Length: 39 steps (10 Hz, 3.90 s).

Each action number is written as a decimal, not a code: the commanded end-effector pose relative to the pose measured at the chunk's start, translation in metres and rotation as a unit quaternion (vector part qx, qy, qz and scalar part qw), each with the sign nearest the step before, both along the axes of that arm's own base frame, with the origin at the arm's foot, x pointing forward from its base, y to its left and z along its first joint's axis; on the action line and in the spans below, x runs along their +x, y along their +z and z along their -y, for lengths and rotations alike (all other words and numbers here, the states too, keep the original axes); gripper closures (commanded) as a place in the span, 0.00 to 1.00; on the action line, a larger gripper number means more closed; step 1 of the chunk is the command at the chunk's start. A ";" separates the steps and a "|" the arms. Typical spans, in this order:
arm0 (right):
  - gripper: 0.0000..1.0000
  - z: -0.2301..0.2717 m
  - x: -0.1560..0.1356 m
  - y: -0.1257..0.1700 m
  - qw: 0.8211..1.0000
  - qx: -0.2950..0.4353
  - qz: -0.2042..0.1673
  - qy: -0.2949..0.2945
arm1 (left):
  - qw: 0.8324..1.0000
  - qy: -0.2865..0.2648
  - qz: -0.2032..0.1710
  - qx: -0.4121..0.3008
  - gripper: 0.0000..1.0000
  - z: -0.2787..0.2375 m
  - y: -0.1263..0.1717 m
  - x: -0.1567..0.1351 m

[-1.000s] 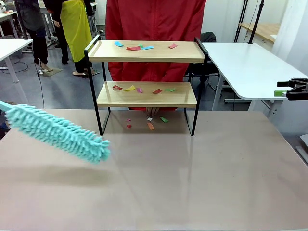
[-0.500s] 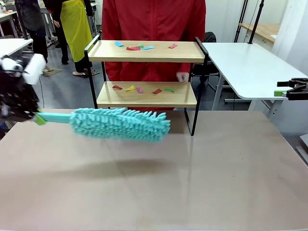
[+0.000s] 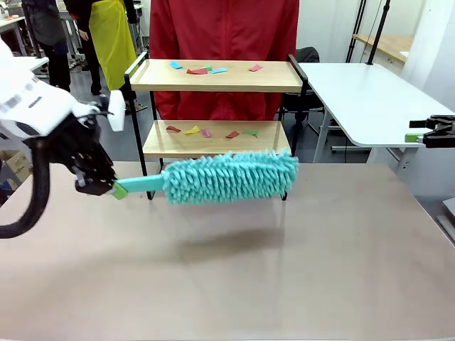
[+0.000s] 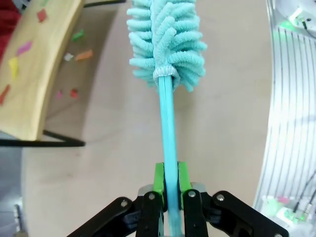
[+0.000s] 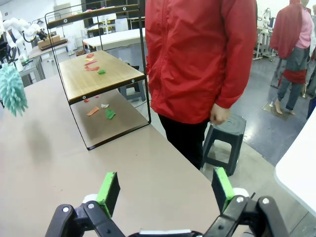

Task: Clean the shelf.
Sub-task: Clean the specific section of the Shelf indicated by the human with the Duster.

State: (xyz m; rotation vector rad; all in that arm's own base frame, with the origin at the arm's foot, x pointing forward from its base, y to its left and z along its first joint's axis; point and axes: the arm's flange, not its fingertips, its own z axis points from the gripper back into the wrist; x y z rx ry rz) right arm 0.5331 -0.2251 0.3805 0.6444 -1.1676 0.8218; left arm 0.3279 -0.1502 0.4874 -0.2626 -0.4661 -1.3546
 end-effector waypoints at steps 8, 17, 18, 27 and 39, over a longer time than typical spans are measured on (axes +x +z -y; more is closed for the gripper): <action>0.00 -0.003 -0.001 0.002 1.000 0.001 0.002 0.002 | 0.994 0.079 -0.044 0.063 0.87 0.045 0.001 -0.013; 0.00 -0.003 -0.001 0.002 1.000 0.001 0.002 0.002 | 0.953 0.287 -0.093 0.028 0.87 0.163 -0.034 -0.015; 0.00 -0.003 -0.001 0.002 1.000 0.001 0.002 0.002 | 0.944 0.318 -0.085 0.028 0.87 0.175 -0.037 -0.015; 0.00 -0.003 -0.001 0.002 1.000 0.001 0.002 0.002 | 0.921 0.367 -0.090 0.099 0.87 0.185 -0.025 -0.009; 0.00 -0.003 -0.001 0.002 1.000 0.001 0.002 0.002 | 0.877 0.476 -0.067 0.022 0.87 0.253 -0.056 0.009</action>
